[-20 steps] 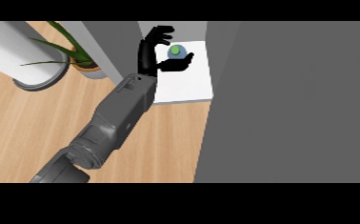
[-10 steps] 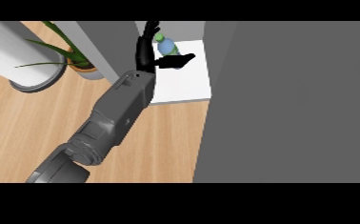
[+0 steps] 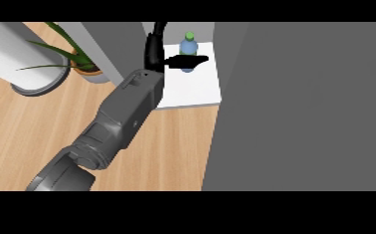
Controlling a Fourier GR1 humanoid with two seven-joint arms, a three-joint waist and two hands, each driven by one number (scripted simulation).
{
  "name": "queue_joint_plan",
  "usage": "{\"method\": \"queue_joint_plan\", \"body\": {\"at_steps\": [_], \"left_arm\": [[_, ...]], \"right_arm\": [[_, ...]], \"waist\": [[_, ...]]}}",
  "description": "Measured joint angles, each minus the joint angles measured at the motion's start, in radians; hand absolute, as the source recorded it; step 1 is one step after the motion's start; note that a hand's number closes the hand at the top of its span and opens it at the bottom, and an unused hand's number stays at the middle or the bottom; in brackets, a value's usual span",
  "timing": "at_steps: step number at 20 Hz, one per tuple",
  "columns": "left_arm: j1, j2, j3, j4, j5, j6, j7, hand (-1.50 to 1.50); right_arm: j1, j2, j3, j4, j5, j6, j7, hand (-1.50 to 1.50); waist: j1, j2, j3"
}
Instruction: Pick up the bottled water, place it into the cabinet and close the cabinet
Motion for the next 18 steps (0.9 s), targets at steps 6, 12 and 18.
{"method": "queue_joint_plan", "body": {"at_steps": [6,12,18], "left_arm": [[0.002,-0.002,0.014,-0.054,0.017,-0.174,-0.033,-1.5],[0.028,-0.004,0.015,-0.124,0.049,-0.292,-0.032,-1.5],[0.123,-0.004,-0.053,-0.295,0.118,-0.306,0.023,-1.5]], "right_arm": [[-0.008,0.001,-0.016,0.002,-0.003,0.004,0.01,-1.5],[-0.012,0.0,-0.041,0.0,-0.005,0.01,0.024,-1.5],[-0.021,0.007,-0.045,-0.002,-0.003,0.007,0.049,-1.5]], "waist": [[0.01,-0.003,0.0],[0.028,-0.013,0.0],[0.049,-0.024,0.001]]}}
